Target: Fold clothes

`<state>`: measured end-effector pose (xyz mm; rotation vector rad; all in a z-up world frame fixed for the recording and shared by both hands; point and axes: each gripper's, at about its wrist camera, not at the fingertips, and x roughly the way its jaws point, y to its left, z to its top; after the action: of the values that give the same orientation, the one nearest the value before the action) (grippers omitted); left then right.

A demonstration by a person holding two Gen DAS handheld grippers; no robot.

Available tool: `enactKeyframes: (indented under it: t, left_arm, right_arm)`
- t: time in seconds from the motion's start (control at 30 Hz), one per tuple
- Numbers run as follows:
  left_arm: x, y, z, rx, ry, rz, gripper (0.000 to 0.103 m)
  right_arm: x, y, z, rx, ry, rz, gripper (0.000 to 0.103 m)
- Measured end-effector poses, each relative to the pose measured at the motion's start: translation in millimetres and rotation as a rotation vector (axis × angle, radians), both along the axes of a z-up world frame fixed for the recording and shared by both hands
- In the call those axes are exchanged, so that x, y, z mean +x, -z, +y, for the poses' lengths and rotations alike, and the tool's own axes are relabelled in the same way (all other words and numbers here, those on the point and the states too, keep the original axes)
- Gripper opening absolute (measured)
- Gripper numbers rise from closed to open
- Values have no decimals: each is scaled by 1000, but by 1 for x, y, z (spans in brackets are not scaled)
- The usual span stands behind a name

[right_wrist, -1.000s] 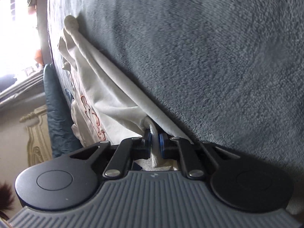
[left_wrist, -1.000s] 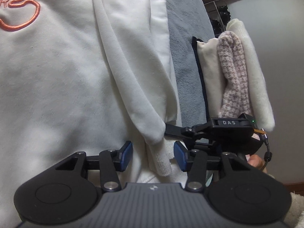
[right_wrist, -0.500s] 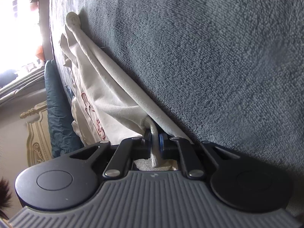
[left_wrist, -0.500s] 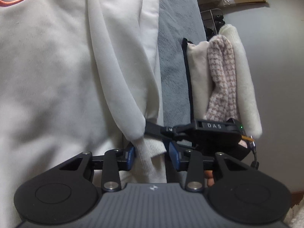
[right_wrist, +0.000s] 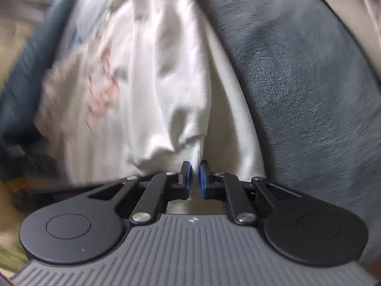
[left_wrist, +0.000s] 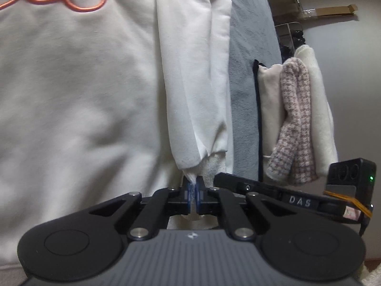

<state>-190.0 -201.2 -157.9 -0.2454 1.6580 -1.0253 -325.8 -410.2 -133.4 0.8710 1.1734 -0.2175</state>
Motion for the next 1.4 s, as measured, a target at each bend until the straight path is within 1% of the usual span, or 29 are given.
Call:
enactKeyframes:
  t: [0.07, 0.13, 0.2, 0.23, 0.3, 0.33, 0.43, 0.5, 0.57, 0.67, 0.77, 0.87, 1.0, 1.07, 1.1, 1.2, 1.23, 1.27, 1.3, 1.33, 1.4]
  left_arm:
    - [-1, -2, 2, 1, 1, -1, 4]
    - [-2, -2, 2, -1, 8, -8, 4]
    - [-2, 0, 1, 10, 20, -28, 4]
    - [-2, 2, 0, 17, 26, -38, 4]
    - [-2, 8, 0, 30, 42, -51, 4]
    - [-2, 11, 0, 35, 52, -53, 4]
    - [-2, 17, -1, 49, 56, -54, 4]
    - [-2, 19, 0, 55, 45, -47, 4]
    - [-3, 15, 1, 54, 40, -41, 4]
    - [-9, 6, 2, 46, 55, -36, 4]
    - [-22, -4, 3, 44, 100, -47, 4]
    - [-34, -4, -2, 59, 134, -73, 4]
    - [-37, 4, -11, 76, 149, -88, 4]
    - [-40, 11, -15, 93, 177, -88, 5]
    - [-41, 14, -17, 102, 191, -86, 7]
    - [-40, 18, -14, 116, 194, -41, 12]
    - [-37, 15, -12, 114, 198, -41, 20]
    - [-35, 10, -10, 111, 205, -47, 24]
    - [-31, 5, -7, 110, 214, -59, 33]
    - [-22, -1, -8, 106, 208, -81, 35]
    - [4, -11, -11, 94, 180, -128, 35]
  right_arm:
    - [1, -2, 7, -8, -29, 3, 5]
    - [1, -1, 8, 2, -24, 6, 5]
    - [-5, 3, 2, 23, 7, -6, 5]
    - [-11, 6, -2, 51, 33, -22, 8]
    - [-25, 14, -14, 108, 77, -46, 9]
    - [-29, 18, -17, 114, 84, -49, 10]
    - [-26, 29, -18, 116, 62, -41, 14]
    - [-25, 36, -17, 141, 40, -44, 15]
    - [-23, 36, -11, 117, 9, -45, 14]
    - [-23, 26, -4, 62, -40, -46, 5]
    - [-29, 11, 0, 21, -77, -18, 5]
    - [-34, 3, 7, -29, -131, 16, 5]
    - [-31, 2, 12, -103, -205, 38, 5]
    - [-31, 7, 13, -131, -233, 52, 5]
    - [-32, 10, 14, -138, -242, 62, 5]
    - [-35, 17, 13, -146, -261, 89, 9]
    - [-36, 18, 13, -148, -268, 93, 11]
    - [-37, 15, 12, -152, -274, 95, 14]
    - [-38, 9, 10, -167, -282, 92, 16]
    - [-39, 2, 7, -192, -287, 81, 18]
    - [-39, -14, 1, -245, -297, 54, 19]
